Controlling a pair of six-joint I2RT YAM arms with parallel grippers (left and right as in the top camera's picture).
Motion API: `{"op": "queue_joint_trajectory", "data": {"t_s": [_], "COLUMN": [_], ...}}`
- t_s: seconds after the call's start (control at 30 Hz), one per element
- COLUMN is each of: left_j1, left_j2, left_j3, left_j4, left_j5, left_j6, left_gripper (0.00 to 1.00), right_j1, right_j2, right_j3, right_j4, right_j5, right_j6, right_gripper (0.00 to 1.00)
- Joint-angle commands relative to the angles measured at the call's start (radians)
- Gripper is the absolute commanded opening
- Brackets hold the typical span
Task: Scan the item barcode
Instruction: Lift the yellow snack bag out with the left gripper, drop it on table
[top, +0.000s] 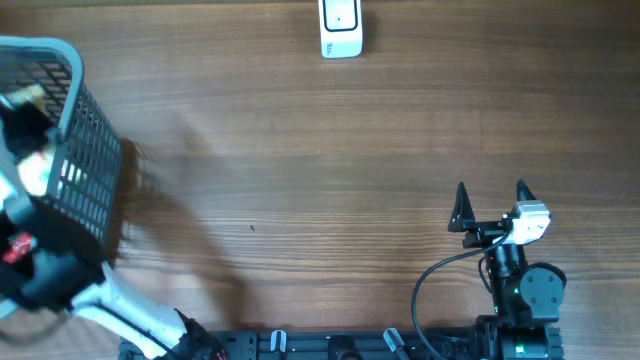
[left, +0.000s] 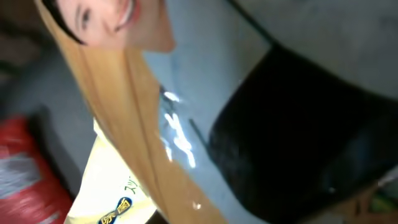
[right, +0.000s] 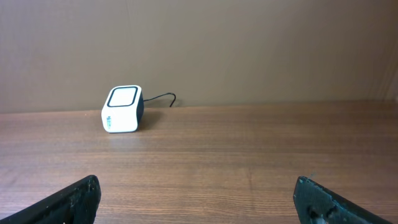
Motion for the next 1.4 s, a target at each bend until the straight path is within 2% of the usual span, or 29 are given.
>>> {"op": "queue_joint_trajectory", "data": {"t_s": [0.0, 0.1, 0.13, 0.2, 0.27, 0.3, 0.37, 0.53, 0.67, 0.7, 0.73, 0.87, 0.93, 0.97, 1.0, 1.03, 1.07, 1.13, 1.23, 1.3, 1.37], "left_j1": [0.002, -0.004, -0.010, -0.064, -0.166, -0.224, -0.370, -0.710, -0.936, -0.987, -1.013, -1.095, -1.120, -1.128, -1.131, -1.131, -1.125, -1.089, -0.997, -0.904, -0.803], "left_j2": [-0.343, -0.579, -0.650, -0.778, -0.848, -0.859, -0.851, -0.668, -0.460, -0.392, -0.350, -0.163, -0.085, -0.055, -0.031, -0.021, -0.022, -0.046, -0.124, -0.231, -0.360], "left_j3": [0.082, 0.082, 0.081, 0.081, 0.081, 0.081, 0.081, 0.055, -0.058, -0.111, -0.149, -0.320, -0.339, -0.339, -0.339, -0.339, -0.338, -0.293, -0.145, 0.024, 0.129], "left_j4": [0.043, 0.066, 0.064, 0.063, 0.057, 0.036, -0.054, -0.244, -0.261, -0.233, -0.199, 0.014, 0.098, 0.123, 0.145, 0.158, 0.171, 0.140, 0.004, -0.114, -0.166], "left_j5": [0.072, 0.076, 0.088, 0.242, 0.504, 0.557, 0.562, 0.524, 0.233, 0.164, 0.156, 0.163, 0.192, 0.192, 0.191, 0.191, 0.191, 0.192, 0.194, 0.288, 0.328], "left_j6": [-0.025, -0.031, -0.065, -0.165, -0.169, -0.186, -0.214, -0.209, -0.229, -0.304, -0.341, -0.454, -0.456, -0.456, -0.456, -0.451, -0.441, -0.440, -0.440, -0.440, -0.441], "left_gripper": [0.04, 0.04, 0.04, 0.04, 0.04, 0.04, 0.04, 0.04, 0.04, 0.04, 0.04, 0.04, 0.04, 0.25, 0.73, 0.90, 1.00, 1.00, 1.00, 1.00, 1.00], "right_j1": [-0.004, -0.004, -0.004, -0.004, -0.004, -0.004, -0.004, -0.004, -0.004, -0.004, -0.004, -0.004, -0.004, -0.004, -0.004, -0.004, -0.004, -0.004, -0.004, -0.004, -0.004], "right_j2": [-0.006, -0.006, -0.006, -0.006, -0.006, -0.006, -0.006, -0.006, -0.006, -0.006, -0.006, -0.006, -0.006, -0.006, -0.006, -0.006, -0.006, -0.006, -0.006, -0.006, -0.006], "right_j3": [-0.001, -0.001, -0.001, -0.001, -0.001, -0.001, -0.001, -0.001, -0.001, -0.001, -0.001, -0.001, -0.001, -0.001, -0.001, -0.001, -0.001, -0.001, -0.001, -0.001, -0.001], "right_j4": [0.002, 0.002, 0.002, 0.002, 0.002, 0.002, 0.002, 0.002, 0.002, 0.002, 0.002, 0.002, 0.002, 0.002, 0.002, 0.002, 0.002, 0.002, 0.002, 0.002, 0.002], "right_j5": [0.014, 0.014, 0.014, 0.014, 0.014, 0.014, 0.014, 0.014, 0.014, 0.014, 0.014, 0.014, 0.014, 0.014, 0.014, 0.014, 0.014, 0.014, 0.014, 0.014, 0.014], "right_j6": [-0.003, -0.003, -0.003, -0.003, -0.004, -0.003, -0.003, -0.003, -0.003, -0.003, -0.003, -0.004, -0.003, -0.003, -0.003, -0.003, -0.004, -0.003, -0.003, -0.003, -0.003], "right_gripper": [1.00, 1.00, 1.00, 1.00, 1.00, 1.00, 1.00, 1.00, 1.00, 1.00, 1.00, 0.99, 1.00, 1.00, 1.00, 1.00, 1.00, 1.00, 1.00, 1.00, 1.00]}}
